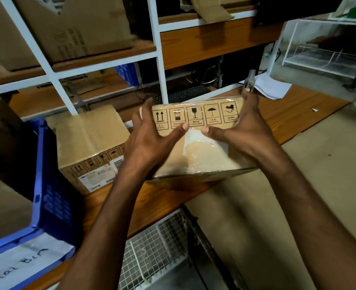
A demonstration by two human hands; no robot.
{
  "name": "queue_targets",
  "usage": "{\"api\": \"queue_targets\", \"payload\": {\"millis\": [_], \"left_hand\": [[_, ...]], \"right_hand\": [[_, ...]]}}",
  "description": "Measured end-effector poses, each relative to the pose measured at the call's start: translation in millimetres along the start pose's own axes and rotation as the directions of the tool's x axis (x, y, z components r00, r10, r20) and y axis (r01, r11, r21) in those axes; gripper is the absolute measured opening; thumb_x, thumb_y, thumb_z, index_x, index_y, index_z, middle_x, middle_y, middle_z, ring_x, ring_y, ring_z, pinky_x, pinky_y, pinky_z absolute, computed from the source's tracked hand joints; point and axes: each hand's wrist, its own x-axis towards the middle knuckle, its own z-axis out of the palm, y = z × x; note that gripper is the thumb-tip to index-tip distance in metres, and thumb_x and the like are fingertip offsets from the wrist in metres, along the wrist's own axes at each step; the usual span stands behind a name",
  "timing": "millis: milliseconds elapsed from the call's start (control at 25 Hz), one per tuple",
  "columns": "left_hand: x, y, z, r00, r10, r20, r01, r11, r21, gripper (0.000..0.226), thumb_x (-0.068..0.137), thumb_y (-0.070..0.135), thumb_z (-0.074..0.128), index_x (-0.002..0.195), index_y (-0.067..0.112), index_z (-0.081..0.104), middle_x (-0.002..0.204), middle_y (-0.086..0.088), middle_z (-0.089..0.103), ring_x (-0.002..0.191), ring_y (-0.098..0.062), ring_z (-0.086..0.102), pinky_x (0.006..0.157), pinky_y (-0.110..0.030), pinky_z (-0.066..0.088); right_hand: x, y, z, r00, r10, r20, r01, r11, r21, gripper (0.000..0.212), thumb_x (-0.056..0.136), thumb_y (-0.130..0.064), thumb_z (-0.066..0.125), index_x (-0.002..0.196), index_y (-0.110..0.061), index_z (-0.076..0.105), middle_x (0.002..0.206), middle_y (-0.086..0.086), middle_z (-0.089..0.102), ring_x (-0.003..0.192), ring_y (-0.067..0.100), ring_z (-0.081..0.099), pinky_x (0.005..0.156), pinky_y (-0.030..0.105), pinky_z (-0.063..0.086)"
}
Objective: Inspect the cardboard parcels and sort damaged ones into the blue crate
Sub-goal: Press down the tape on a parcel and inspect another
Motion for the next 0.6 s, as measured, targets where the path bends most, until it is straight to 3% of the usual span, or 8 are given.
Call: {"api": "queue_targets", "payload": {"millis": [120,200,280,400,480,560,600], "left_hand": [[15,-1,-3,1.0,0.005,0.017,-0.004,1.0,-0.016,0.095,0.081,0.067,0.075,0.156,0.037,0.024,0.153,-0.003,0.036,0.129,-0.027,0.055,0.104,-0.055,0.051],[20,-3,-11,0.993,0.006,0.122,0.011,0.99,-0.138,0.104,0.077,0.055,0.084,0.157,0.035,0.022,0.156,-0.004,0.028,0.135,-0.027,0.048,0.11,-0.052,0.049],[20,-6,-16,0.986,0.053,0.158,-0.029,0.989,-0.147,0.104,0.075,0.048,0.088,0.157,0.034,0.026,0.154,-0.003,0.025,0.134,-0.022,0.043,0.112,-0.045,0.048],[25,-15,-15,0.991,0.071,0.11,-0.051,0.983,-0.178,0.084,0.083,0.053,0.08,0.152,0.038,0.036,0.151,-0.001,0.032,0.129,-0.017,0.046,0.107,-0.045,0.052],[29,-17,-14,0.996,0.059,0.06,-0.043,0.972,-0.229,0.061,0.087,0.064,0.066,0.142,0.047,0.045,0.149,-0.002,0.043,0.127,-0.022,0.056,0.101,-0.051,0.055],[35,-17,-13,0.997,0.063,-0.044,-0.069,0.984,-0.164,0.035,0.097,0.057,0.053,0.129,0.042,0.055,0.138,-0.002,0.058,0.119,-0.022,0.062,0.098,-0.046,0.053],[38,-17,-12,0.995,0.059,-0.081,-0.068,0.991,-0.117,0.026,0.102,0.049,0.051,0.125,0.039,0.057,0.134,-0.002,0.062,0.116,-0.021,0.063,0.096,-0.041,0.051]], "right_hand": [[3,0,5,0.992,-0.067,-0.104,0.059,0.995,-0.078,0.114,0.067,-0.054,0.091,0.156,-0.029,0.024,0.15,-0.003,0.05,0.131,0.02,0.053,0.101,0.039,0.05],[3,0,4,0.996,-0.089,0.012,0.09,0.994,-0.067,0.119,0.068,-0.051,0.091,0.16,-0.029,0.019,0.16,-0.003,0.038,0.141,0.018,0.043,0.111,0.04,0.043],[4,5,-1,0.995,-0.092,0.048,0.092,0.996,-0.011,0.121,0.065,-0.043,0.095,0.159,-0.031,0.02,0.159,-0.006,0.04,0.14,0.016,0.043,0.115,0.04,0.041],[8,9,-14,0.996,-0.052,0.078,0.046,0.997,0.067,0.117,0.07,-0.041,0.093,0.161,-0.03,0.019,0.154,-0.007,0.047,0.137,0.014,0.045,0.114,0.037,0.04],[17,5,-18,0.988,0.021,0.156,-0.049,0.984,0.172,0.116,0.072,-0.054,0.088,0.162,-0.032,0.018,0.157,-0.006,0.045,0.14,0.016,0.045,0.117,0.041,0.039],[26,4,-11,0.999,0.021,0.037,-0.026,0.989,0.147,0.1,0.071,-0.07,0.075,0.155,-0.035,0.034,0.155,-0.006,0.048,0.137,0.018,0.05,0.114,0.046,0.043],[30,6,-7,0.999,0.008,-0.044,-0.003,0.993,0.116,0.088,0.076,-0.065,0.073,0.151,-0.033,0.041,0.152,-0.005,0.051,0.134,0.019,0.053,0.112,0.046,0.046]]}}
